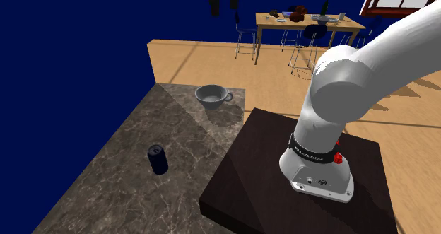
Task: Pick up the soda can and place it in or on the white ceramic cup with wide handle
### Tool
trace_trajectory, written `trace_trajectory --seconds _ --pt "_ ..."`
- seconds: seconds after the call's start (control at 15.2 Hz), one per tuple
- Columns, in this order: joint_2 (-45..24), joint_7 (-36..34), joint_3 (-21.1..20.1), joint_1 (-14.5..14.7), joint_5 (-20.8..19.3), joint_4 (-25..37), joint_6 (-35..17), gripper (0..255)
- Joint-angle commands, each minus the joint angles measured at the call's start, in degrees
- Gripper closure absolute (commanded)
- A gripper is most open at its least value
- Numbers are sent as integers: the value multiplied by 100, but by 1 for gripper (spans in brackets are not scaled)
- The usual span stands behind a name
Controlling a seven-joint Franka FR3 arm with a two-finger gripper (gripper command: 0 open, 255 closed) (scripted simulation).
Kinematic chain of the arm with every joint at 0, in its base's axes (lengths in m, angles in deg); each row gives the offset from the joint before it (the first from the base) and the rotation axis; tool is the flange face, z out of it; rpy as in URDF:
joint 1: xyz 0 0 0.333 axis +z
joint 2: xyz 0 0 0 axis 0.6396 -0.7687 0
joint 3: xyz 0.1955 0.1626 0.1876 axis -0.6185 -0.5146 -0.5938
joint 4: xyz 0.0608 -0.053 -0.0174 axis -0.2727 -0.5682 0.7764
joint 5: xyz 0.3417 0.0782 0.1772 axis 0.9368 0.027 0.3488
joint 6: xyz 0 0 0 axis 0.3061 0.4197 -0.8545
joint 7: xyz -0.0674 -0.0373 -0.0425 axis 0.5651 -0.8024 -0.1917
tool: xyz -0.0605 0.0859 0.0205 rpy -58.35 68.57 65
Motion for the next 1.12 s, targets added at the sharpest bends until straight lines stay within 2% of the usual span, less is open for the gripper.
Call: trace_trajectory --seconds 0.0,0.53,1.06 --pt "0 0 0 0 0 0 0 0" --pt "-588 -328 -309 244 254 -930 -1457 0" --pt "-1721 -632 -642 503 472 -1405 -3018 0"
